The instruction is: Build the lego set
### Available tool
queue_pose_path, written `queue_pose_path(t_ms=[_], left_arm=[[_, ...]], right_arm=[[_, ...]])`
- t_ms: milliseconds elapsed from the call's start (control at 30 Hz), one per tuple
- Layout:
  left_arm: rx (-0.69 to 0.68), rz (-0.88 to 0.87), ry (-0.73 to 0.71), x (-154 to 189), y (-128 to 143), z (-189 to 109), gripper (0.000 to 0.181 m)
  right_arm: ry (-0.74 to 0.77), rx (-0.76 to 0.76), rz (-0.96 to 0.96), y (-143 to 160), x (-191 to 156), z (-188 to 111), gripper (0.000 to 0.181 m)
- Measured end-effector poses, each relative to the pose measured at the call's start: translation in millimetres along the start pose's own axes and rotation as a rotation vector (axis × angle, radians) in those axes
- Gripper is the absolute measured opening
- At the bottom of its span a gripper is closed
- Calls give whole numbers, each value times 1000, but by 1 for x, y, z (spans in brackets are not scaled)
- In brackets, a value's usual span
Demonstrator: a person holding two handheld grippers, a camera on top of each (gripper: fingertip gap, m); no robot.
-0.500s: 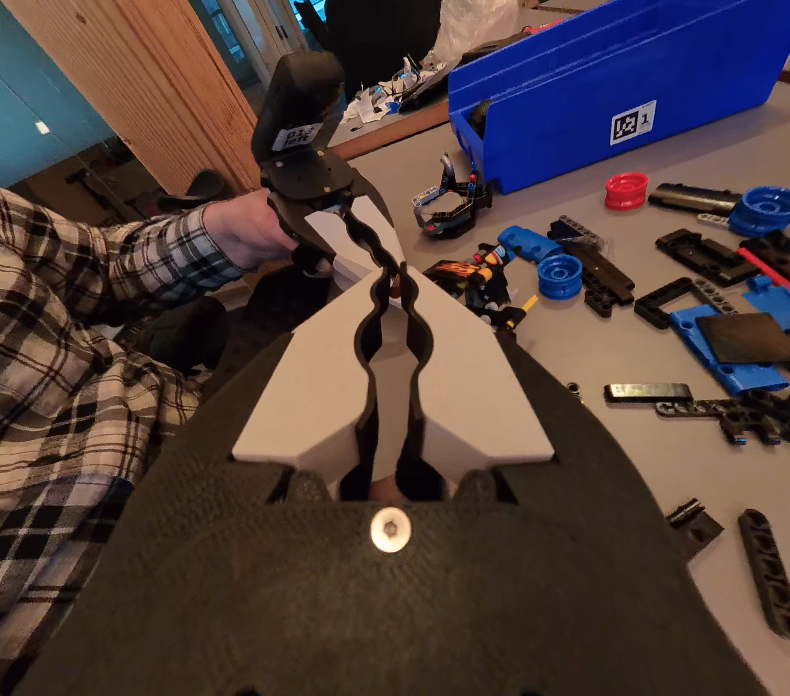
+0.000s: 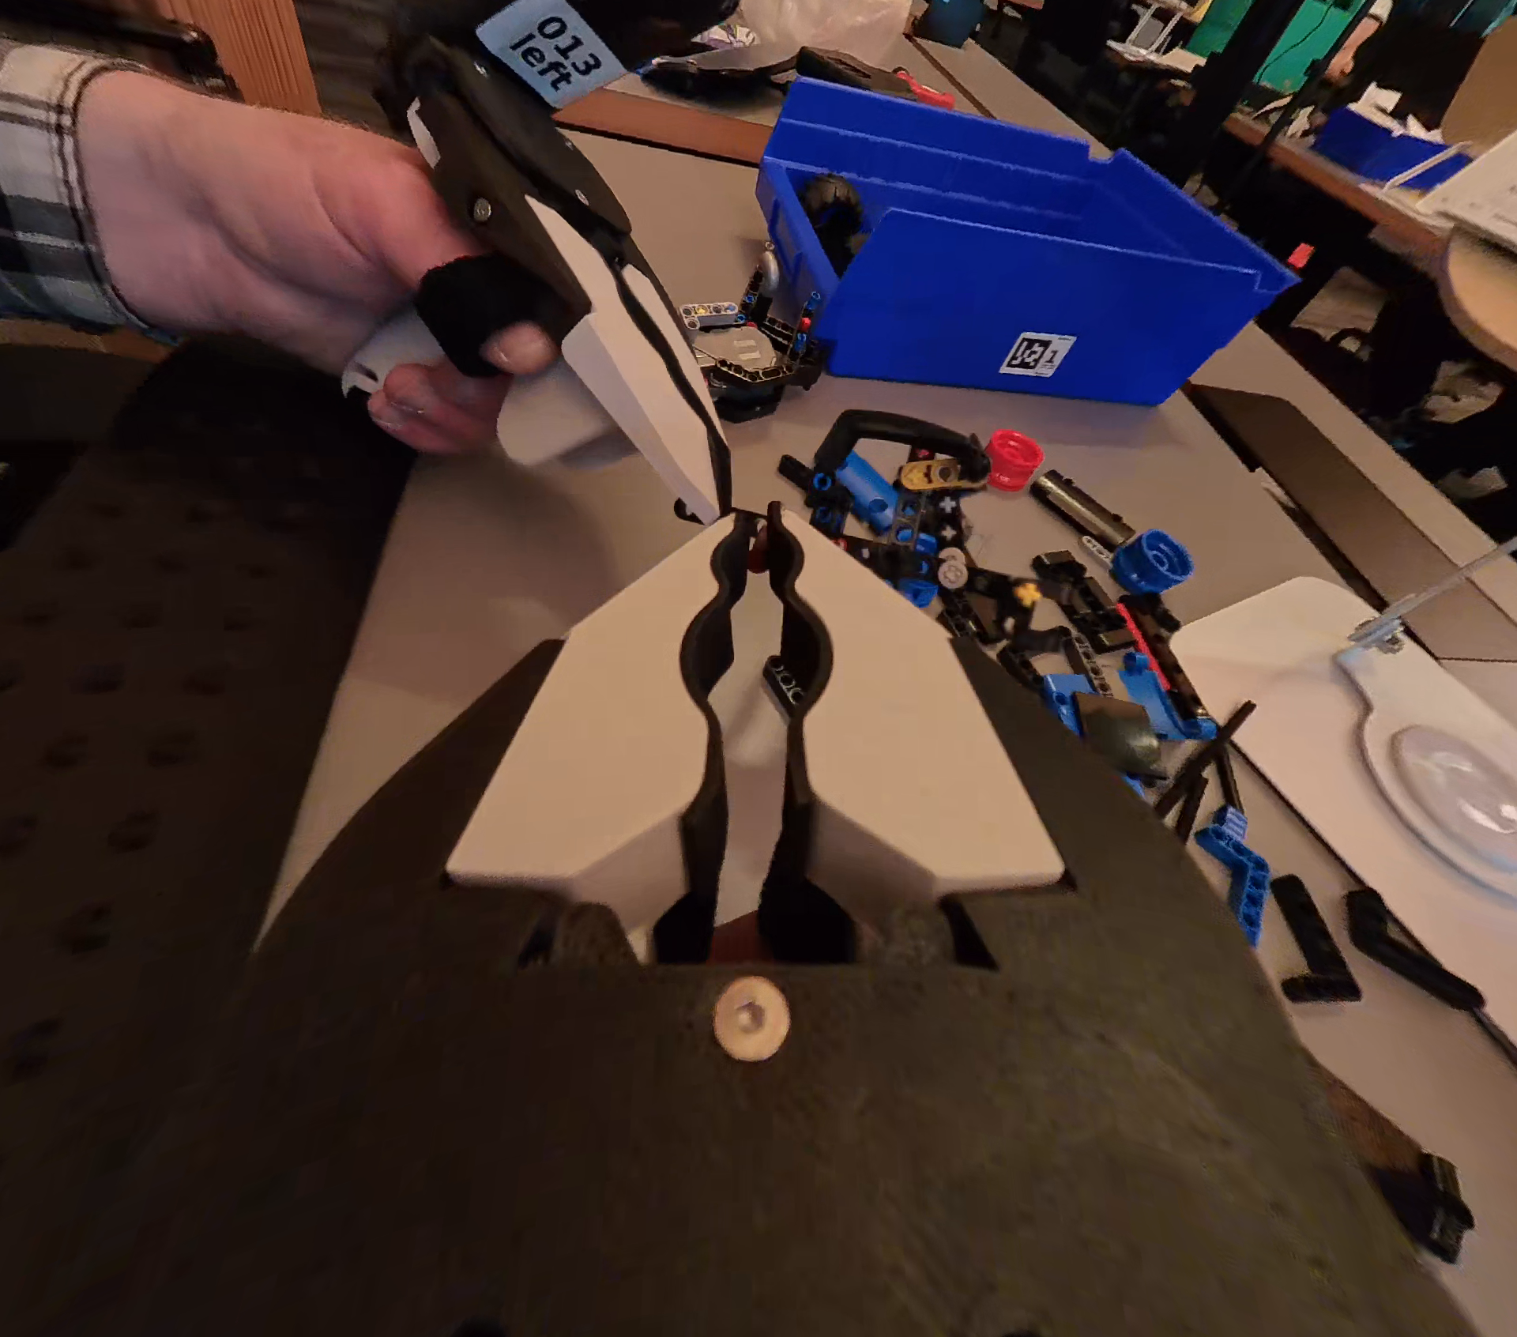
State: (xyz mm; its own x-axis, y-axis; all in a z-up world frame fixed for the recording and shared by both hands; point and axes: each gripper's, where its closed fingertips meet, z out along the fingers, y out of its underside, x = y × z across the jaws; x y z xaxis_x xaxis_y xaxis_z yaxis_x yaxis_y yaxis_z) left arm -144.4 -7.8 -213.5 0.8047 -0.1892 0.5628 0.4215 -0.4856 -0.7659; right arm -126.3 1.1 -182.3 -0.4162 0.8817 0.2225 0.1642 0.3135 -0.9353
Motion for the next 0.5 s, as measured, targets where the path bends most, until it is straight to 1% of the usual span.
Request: queue_pose_path(t_ms=[133,500], left_arm=[[13,-1,6,3,-3,2,4],[36,17,-5,6,-6,7,4]], right_arm=[[32,-17,-64,1,0,2,1],[74,-50,-142,1,-2,3,1]])
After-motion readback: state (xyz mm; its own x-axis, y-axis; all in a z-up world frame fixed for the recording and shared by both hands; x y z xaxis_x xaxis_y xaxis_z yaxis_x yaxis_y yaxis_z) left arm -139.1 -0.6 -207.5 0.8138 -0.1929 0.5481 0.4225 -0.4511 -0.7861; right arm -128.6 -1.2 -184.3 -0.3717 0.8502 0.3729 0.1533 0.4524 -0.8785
